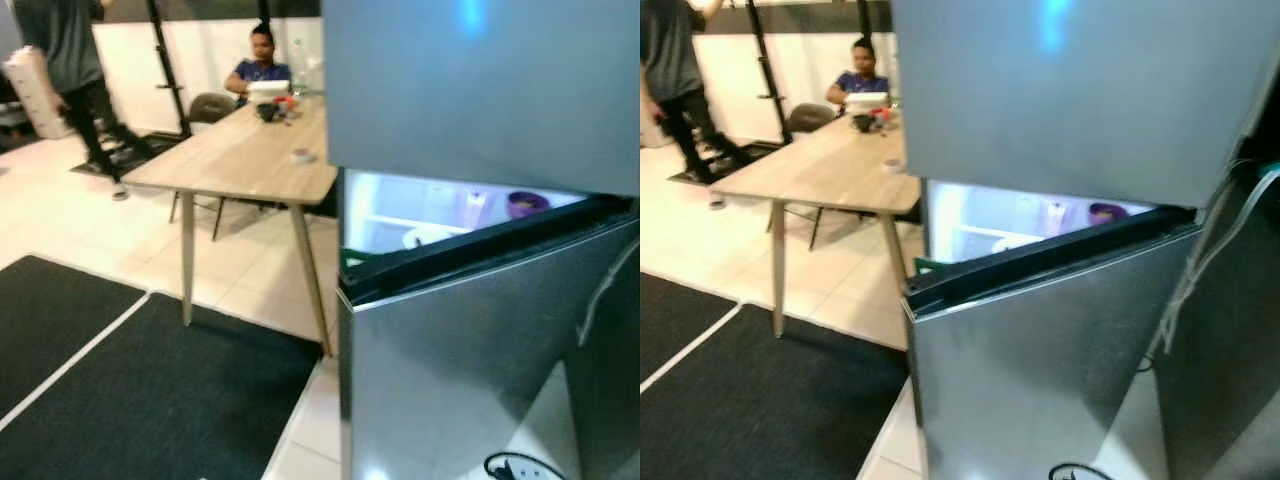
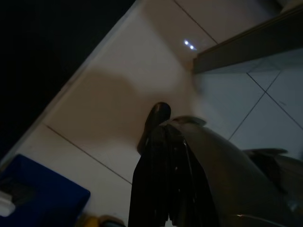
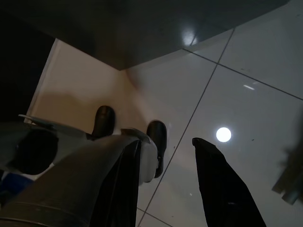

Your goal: Restocking fridge

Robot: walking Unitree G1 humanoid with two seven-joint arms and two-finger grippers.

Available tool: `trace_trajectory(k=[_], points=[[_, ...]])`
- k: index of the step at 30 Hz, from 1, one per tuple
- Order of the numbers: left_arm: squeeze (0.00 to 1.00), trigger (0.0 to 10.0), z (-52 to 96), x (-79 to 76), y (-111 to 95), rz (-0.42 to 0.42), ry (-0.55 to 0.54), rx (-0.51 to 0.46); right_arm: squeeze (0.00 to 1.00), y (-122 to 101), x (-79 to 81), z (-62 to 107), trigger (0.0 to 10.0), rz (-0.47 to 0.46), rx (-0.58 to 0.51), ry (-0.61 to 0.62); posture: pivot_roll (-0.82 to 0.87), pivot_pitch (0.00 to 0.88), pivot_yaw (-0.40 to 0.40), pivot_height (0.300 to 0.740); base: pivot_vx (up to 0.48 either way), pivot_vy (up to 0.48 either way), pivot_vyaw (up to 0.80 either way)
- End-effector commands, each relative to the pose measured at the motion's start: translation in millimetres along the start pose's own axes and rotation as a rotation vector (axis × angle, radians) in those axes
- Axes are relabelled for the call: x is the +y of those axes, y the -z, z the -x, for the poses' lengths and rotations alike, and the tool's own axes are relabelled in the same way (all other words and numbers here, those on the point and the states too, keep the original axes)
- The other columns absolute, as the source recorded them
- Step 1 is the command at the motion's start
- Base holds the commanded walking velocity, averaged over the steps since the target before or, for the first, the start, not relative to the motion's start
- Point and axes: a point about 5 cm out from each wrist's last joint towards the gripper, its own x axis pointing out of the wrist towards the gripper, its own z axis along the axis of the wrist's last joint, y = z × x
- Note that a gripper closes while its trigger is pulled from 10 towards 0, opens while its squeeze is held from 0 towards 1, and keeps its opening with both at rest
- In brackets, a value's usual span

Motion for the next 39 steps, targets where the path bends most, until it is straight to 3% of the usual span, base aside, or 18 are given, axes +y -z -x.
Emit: trace_trajectory(k=[1,9,13,15,21,22,25,30,34,39], points=[[0.0,10.0,-0.4,0.2,-1.8,-0.003,-0.001,-0.001,0.0,1.4,1.8,-0.5,10.0,-0.008,0.004,-0.005,-0.11,0.0,0.02,0.74,0.0,0.0,0.73],[0.0,10.0,-0.9,-1.2,-2.2,-0.004,0.002,-0.001,0.0,0.8,1.5,-0.5,10.0,-0.034,-0.01,0.002,-0.11,0.0,0.02,0.74,0.0,0.0,0.45],[0.0,10.0,-1.0,-1.5,-1.8,-0.005,0.001,0.003,0.0,-8.0,4.3,-1.5,10.0,-0.096,-0.071,-0.036,-0.11,0.0,0.019,0.74,0.0,0.0,0.0],[0.0,10.0,-0.9,-1.2,-1.4,-0.006,0.0,0.005,0.0,-23.4,9.0,-2.2,10.0,-0.121,-0.145,-0.116,-0.11,0.0,0.019,0.74,0.0,0.0,0.0],[0.0,10.0,-0.7,-0.6,-1.0,-0.008,-0.001,0.008,0.0,-51.1,13.4,-1.1,10.0,-0.113,-0.267,-0.205,-0.11,0.0,0.019,0.74,0.0,0.0,0.0],[0.0,10.0,-0.6,-0.3,-1.1,-0.009,-0.001,0.009,0.0,-66.1,16.4,0.6,10.0,-0.132,-0.336,-0.272,-0.11,0.0,0.018,0.74,0.0,0.0,0.0],[0.0,10.0,-0.5,-0.2,-1.0,-0.011,-0.001,0.009,0.0,-75.2,18.7,2.1,10.0,-0.123,-0.373,-0.317,-0.11,0.0,0.018,0.74,0.0,0.0,0.0],[0.0,10.0,-0.1,0.9,-0.6,-0.014,-0.002,0.011,0.0,-115.6,32.8,7.8,10.0,0.045,-0.476,-0.441,-0.11,0.0,0.018,0.74,0.0,0.0,0.0],[0.0,10.0,0.2,1.7,-0.2,-0.015,-0.003,0.011,0.0,-140.8,44.2,12.0,10.0,0.125,-0.537,-0.499,-0.11,0.0,0.015,0.74,0.0,0.0,0.0],[0.0,10.0,0.3,1.7,0.1,-0.018,-0.006,0.009,0.0,-180.5,74.8,18.0,10.0,0.267,-0.616,-0.568,-0.1,0.0,0.005,0.74,0.0,0.0,0.0]])
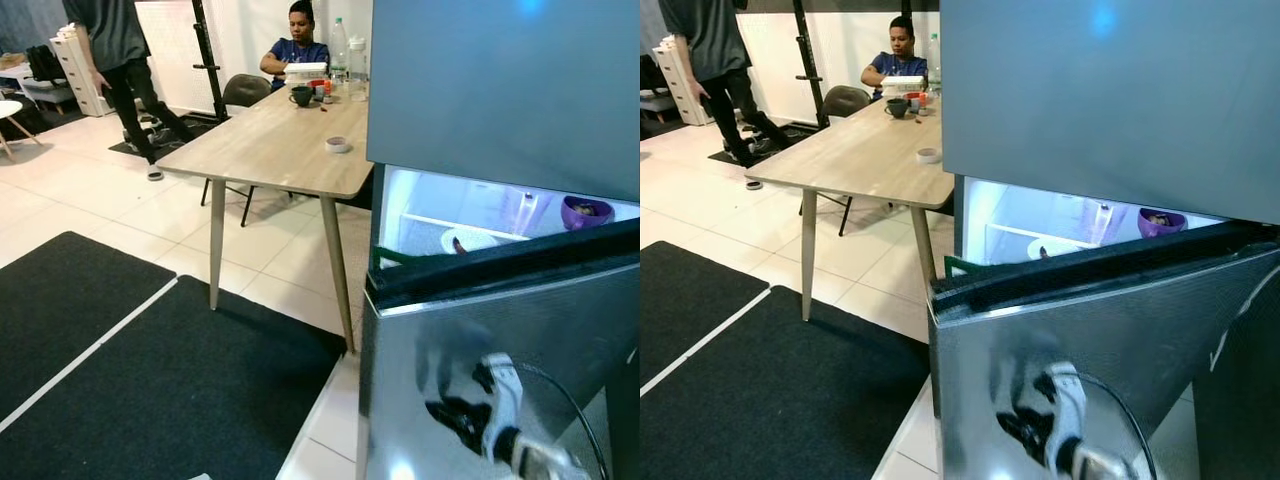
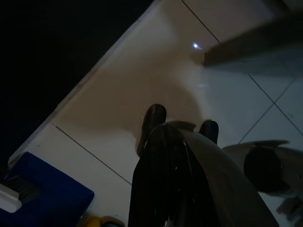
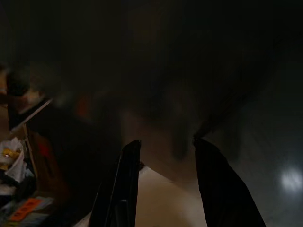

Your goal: Restocking fridge

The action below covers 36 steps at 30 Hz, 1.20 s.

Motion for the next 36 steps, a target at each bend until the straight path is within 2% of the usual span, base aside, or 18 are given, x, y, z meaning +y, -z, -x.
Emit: trace_trajectory(k=[1,5,6,8,10,14,17,18,21,23,26,27,28,30,31,33,34,36], points=[[0.0,10.0,1.4,3.1,3.1,-0.003,-0.012,0.01,0.0,-36.8,15.7,-24.7,10.0,0.116,-0.088,-0.058,-0.1,0.0,0.005,0.74,0.0,0.0,0.0],[0.0,10.0,1.4,3.1,3.0,-0.003,-0.012,0.008,0.0,-47.6,21.9,-33.1,10.0,0.144,-0.109,-0.068,-0.1,0.0,0.005,0.74,0.0,0.0,0.0],[0.0,10.0,1.5,3.3,3.2,-0.004,-0.013,0.007,0.0,-63.5,28.1,-42.2,10.0,0.177,-0.144,-0.059,-0.09,0.0,0.004,0.74,0.0,0.0,0.0],[0.0,10.0,2.0,4.5,3.2,-0.003,-0.016,0.003,0.0,-120.6,37.7,-58.2,10.0,0.238,-0.3,0.044,-0.08,0.0,0.006,0.74,0.0,0.0,0.0],[0.0,10.0,2.3,5.5,2.9,-0.001,-0.018,-0.001,0.0,-148.5,42.7,-61.4,10.0,0.26,-0.384,0.093,-0.08,0.0,0.001,0.74,0.0,0.0,0.0],[0.0,10.0,2.4,5.9,3.0,0.0,-0.02,-0.003,0.0,-147.7,40.9,-59.2,10.0,0.258,-0.401,0.095,-0.08,0.0,0.001,0.74,0.0,0.0,0.0],[0.0,10.0,2.4,4.2,4.7,0.0,-0.015,0.0,0.0,-114.6,27.6,-50.6,10.0,0.23,-0.33,0.128,-0.09,0.0,0.006,0.74,0.0,0.0,0.0],[0.0,10.0,2.4,4.2,4.7,0.0,-0.015,0.0,0.0,-114.6,27.6,-50.6,10.0,0.23,-0.33,0.128,-0.09,0.0,0.006,0.74,0.0,0.0,0.0],[0.0,10.0,1.9,1.8,5.3,-0.002,-0.007,0.001,0.0,-73.6,15.7,-38.9,10.0,0.23,-0.203,0.15,-0.09,0.0,0.011,0.74,0.0,0.0,0.0],[0.0,10.0,1.8,1.6,5.2,-0.003,-0.005,0.0,0.0,-65.3,13.9,-36.4,10.0,0.237,-0.171,0.152,-0.09,0.0,0.011,0.74,0.0,0.0,0.0],[0.0,10.0,1.5,1.2,4.2,-0.007,-0.001,0.0,0.0,-36.9,7.3,-27.0,10.0,0.229,-0.063,0.176,-0.09,0.0,0.014,0.74,0.0,0.0,0.0],[0.0,10.0,1.3,1.2,3.4,-0.009,0.001,-0.001,0.0,-17.2,1.6,-18.8,10.0,0.224,0.02,0.22,-0.1,0.0,0.016,0.74,0.0,0.0,0.0],[0.0,10.0,1.3,1.2,3.4,-0.009,0.001,-0.001,0.0,-17.2,1.6,-18.8,10.0,0.224,0.02,0.22,-0.1,0.0,0.016,0.74,0.0,0.0,0.0],[0.0,10.0,0.9,1.5,1.0,-0.012,0.001,-0.004,0.0,21.3,-7.6,0.1,10.0,0.191,0.179,0.315,-0.09,0.0,0.017,0.74,0.0,0.0,0.0],[0.0,10.0,0.9,1.5,1.0,-0.012,0.001,-0.004,0.0,21.3,-7.6,0.1,10.0,0.191,0.179,0.315,-0.09,0.0,0.017,0.74,0.0,0.0,0.0],[0.0,10.0,0.5,2.1,-1.1,-0.012,-0.006,-0.007,0.0,60.8,-12.6,23.8,10.0,0.123,0.325,0.41,-0.09,0.0,0.017,0.74,0.0,0.0,0.0],[0.0,10.0,0.5,2.1,-1.1,-0.012,-0.006,-0.007,0.0,60.8,-12.6,23.8,10.0,0.123,0.325,0.41,-0.09,0.0,0.017,0.74,0.0,0.0,0.0],[0.0,10.0,0.5,2.9,-1.1,-0.017,-0.018,-0.002,0.0,89.3,-13.2,43.9,10.0,0.08,0.429,0.471,-0.09,0.0,0.018,0.74,0.0,0.0,0.0]])
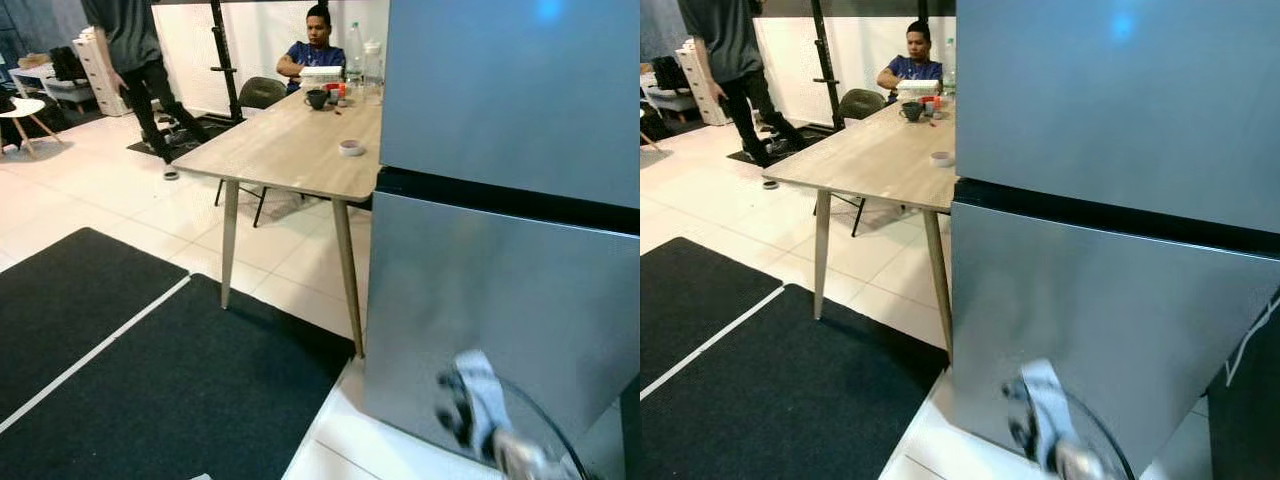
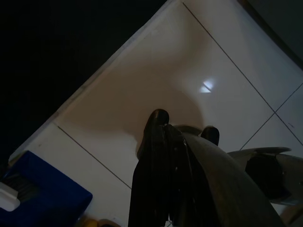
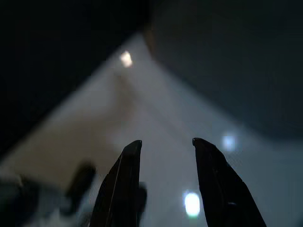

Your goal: Restocking fridge

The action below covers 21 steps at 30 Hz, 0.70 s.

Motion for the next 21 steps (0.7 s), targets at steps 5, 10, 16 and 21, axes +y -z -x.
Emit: trace_trajectory(k=[5,10,16,21], points=[[0.0,10.0,0.5,3.4,0.2,-0.014,-0.022,0.012,0.0,58.3,-2.1,16.3,10.0,-0.038,0.201,0.059,-0.09,0.0,0.021,0.74,0.0,0.0,0.0],[0.0,10.0,0.3,2.8,-0.4,-0.02,-0.011,0.013,0.0,86.5,-1.5,27.6,10.0,-0.067,0.288,0.083,-0.1,0.0,0.026,0.74,0.0,0.0,0.0],[0.0,10.0,-0.6,0.7,-2.6,-0.033,0.004,0.01,0.0,93.4,0.2,30.1,10.0,-0.086,0.309,0.094,-0.11,0.0,0.026,0.74,0.124,0.0,0.0],[0.0,10.0,-0.8,-0.5,-2.0,-0.039,0.008,0.015,0.0,92.7,0.6,29.6,10.0,-0.103,0.303,0.099,-0.11,0.0,0.025,0.74,0.252,0.0,0.0]])
